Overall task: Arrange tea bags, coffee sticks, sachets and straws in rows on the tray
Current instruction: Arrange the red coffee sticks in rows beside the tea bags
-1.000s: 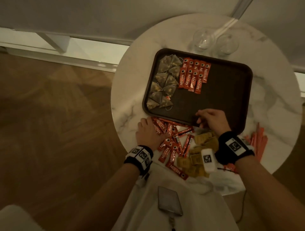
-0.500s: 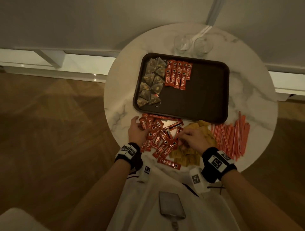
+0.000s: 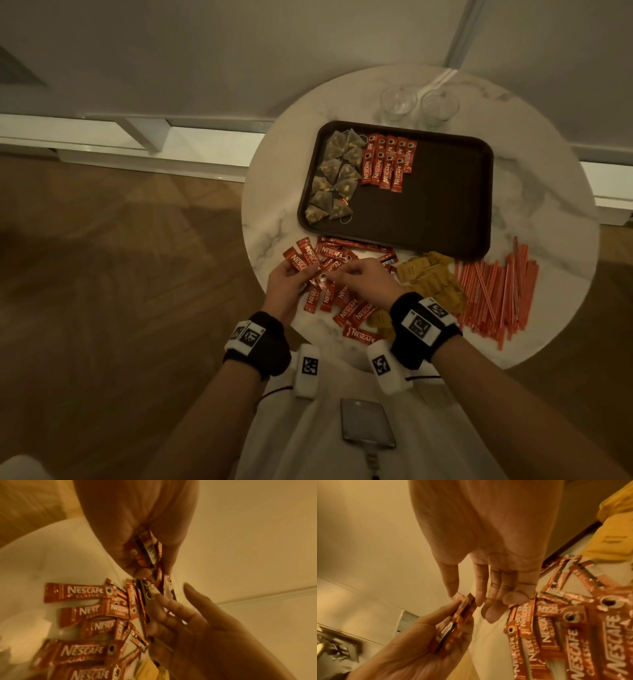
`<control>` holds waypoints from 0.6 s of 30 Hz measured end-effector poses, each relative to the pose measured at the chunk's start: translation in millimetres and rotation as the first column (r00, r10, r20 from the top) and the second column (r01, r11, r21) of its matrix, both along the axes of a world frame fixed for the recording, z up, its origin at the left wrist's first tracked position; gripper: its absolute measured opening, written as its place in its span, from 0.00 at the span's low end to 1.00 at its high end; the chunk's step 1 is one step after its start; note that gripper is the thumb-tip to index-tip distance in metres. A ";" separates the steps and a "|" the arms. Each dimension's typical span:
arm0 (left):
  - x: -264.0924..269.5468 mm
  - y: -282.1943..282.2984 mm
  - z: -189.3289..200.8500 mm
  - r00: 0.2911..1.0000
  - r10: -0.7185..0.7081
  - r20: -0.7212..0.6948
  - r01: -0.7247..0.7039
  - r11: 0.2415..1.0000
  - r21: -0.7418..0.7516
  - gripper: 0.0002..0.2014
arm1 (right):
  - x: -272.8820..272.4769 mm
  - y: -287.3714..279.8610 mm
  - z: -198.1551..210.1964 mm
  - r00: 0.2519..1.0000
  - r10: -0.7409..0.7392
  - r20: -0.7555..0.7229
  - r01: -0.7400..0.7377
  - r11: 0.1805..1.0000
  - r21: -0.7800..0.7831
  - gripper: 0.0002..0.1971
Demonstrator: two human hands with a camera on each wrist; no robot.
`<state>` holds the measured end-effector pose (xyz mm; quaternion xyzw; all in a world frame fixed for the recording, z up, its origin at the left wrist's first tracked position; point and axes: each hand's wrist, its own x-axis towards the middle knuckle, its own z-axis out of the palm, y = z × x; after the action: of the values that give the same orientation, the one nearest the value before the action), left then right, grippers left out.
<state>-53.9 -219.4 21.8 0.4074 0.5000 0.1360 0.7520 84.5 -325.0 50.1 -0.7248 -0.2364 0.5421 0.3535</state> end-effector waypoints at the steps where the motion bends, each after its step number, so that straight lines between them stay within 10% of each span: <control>1: 1.2 -4.1 2.5 1.000 -0.001 0.024 0.002 1.000 -0.016 0.10 | -4.0 2.0 2.0 1.000 0.005 -0.007 -0.005 1.000 0.018 0.11; 14: 4.9 -2.2 6.1 0.976 0.119 0.184 -0.054 0.945 -0.324 0.21 | 43.3 -46.1 11.0 0.884 -0.458 -0.091 0.462 0.887 0.024 0.04; 18: 10.2 -5.0 26.0 0.991 0.032 0.132 -0.027 0.999 -0.038 0.13 | 53.6 -63.2 13.9 0.963 -0.249 0.104 0.253 0.967 -0.026 0.02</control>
<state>-43.7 -224.4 47.8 0.3763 0.4571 0.1647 0.7888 138.1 -388.3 64.0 -0.7817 -0.1494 0.4608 0.3927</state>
